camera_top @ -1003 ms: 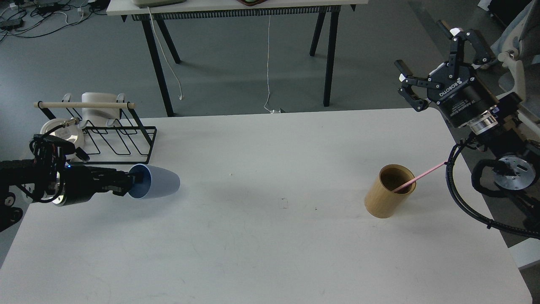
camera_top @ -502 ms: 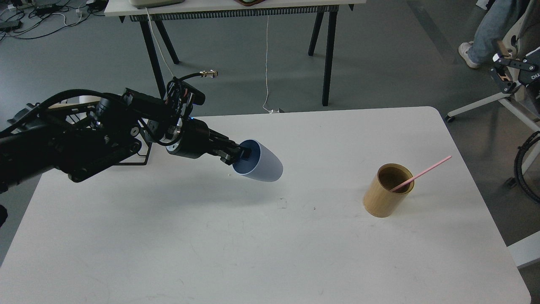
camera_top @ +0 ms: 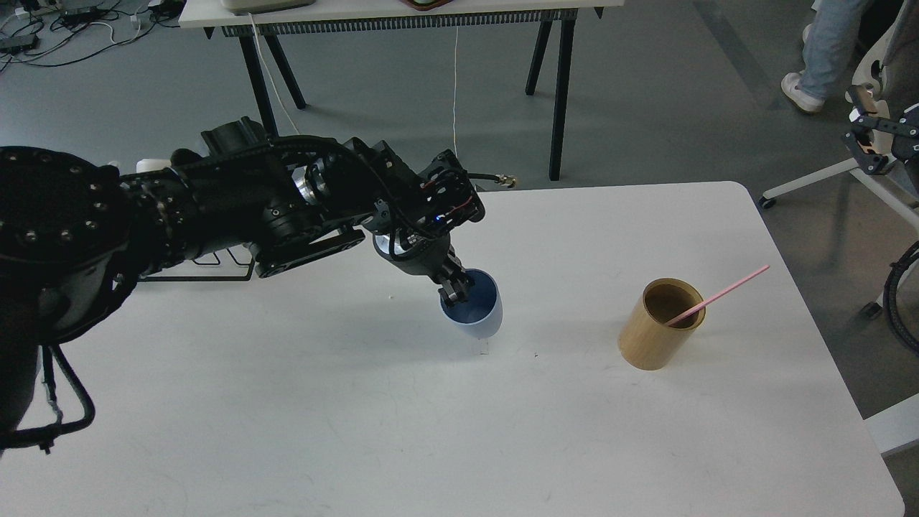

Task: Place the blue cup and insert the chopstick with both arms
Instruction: 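Lift the blue cup with the left gripper and turn it upright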

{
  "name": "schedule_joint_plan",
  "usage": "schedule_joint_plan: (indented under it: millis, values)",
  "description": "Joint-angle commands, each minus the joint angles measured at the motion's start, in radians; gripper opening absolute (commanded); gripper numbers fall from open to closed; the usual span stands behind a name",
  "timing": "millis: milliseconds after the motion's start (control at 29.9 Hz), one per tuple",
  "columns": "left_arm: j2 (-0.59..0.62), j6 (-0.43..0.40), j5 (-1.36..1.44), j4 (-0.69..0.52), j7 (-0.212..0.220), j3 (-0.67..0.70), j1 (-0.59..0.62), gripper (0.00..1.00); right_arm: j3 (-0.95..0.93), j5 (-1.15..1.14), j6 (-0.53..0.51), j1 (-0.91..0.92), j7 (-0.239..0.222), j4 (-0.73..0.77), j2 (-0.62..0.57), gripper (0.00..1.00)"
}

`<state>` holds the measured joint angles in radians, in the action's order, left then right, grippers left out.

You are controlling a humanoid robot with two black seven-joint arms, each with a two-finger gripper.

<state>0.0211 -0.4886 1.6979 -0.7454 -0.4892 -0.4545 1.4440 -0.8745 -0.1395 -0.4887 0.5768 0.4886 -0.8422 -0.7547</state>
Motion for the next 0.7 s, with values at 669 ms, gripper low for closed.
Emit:
schedule_joint_plan:
  millis: [669]
  values:
    - [-0.021,0.000,-0.009,0.049,0.001,-0.098,-0.010,0.07,0.000,0.000,0.000,-0.021,0.000,0.023,-0.011,1.00]
